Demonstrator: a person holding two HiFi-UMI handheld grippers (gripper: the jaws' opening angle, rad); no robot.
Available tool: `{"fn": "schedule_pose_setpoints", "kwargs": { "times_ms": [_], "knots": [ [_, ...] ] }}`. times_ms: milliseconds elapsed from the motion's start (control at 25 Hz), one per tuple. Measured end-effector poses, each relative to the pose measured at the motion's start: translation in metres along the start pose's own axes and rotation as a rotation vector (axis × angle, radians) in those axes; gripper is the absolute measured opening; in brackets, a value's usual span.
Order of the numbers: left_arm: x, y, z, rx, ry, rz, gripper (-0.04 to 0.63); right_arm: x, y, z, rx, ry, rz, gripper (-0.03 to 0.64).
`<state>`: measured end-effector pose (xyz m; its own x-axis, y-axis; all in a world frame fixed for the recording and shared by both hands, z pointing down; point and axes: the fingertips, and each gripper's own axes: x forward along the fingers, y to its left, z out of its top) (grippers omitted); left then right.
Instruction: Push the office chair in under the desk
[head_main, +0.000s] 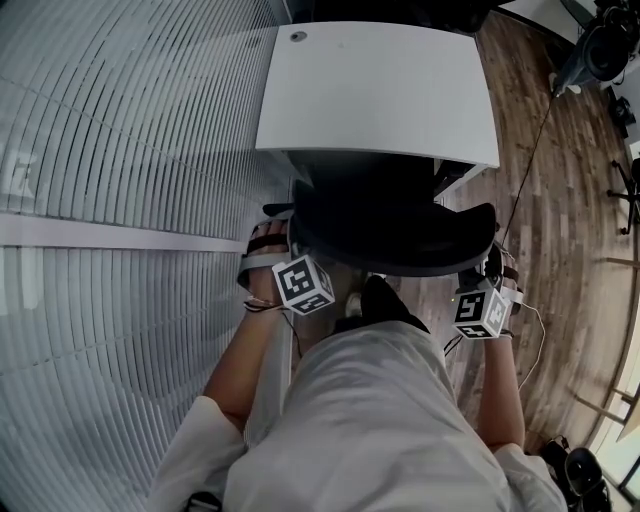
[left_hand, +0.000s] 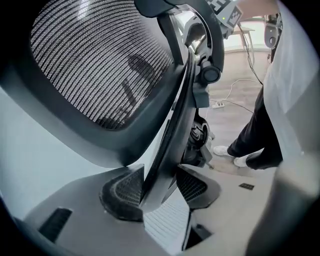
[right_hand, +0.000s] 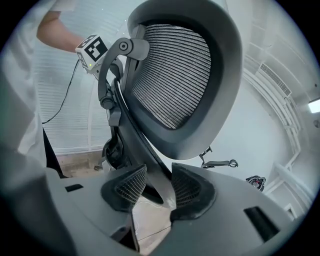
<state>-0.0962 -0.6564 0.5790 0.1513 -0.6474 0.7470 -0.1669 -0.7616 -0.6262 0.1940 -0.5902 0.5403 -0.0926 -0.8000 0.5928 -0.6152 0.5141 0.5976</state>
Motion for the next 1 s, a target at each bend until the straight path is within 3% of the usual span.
{"fn": "schedule_pose_setpoints", "kwargs": {
  "times_ms": [1000],
  "knots": [
    [0.056,0.056,0.023,-0.01,0.022,0.003,0.209,0.065,-0.057,0.008,-0.005,-0.013,-0.006,0.169]
  ]
}}
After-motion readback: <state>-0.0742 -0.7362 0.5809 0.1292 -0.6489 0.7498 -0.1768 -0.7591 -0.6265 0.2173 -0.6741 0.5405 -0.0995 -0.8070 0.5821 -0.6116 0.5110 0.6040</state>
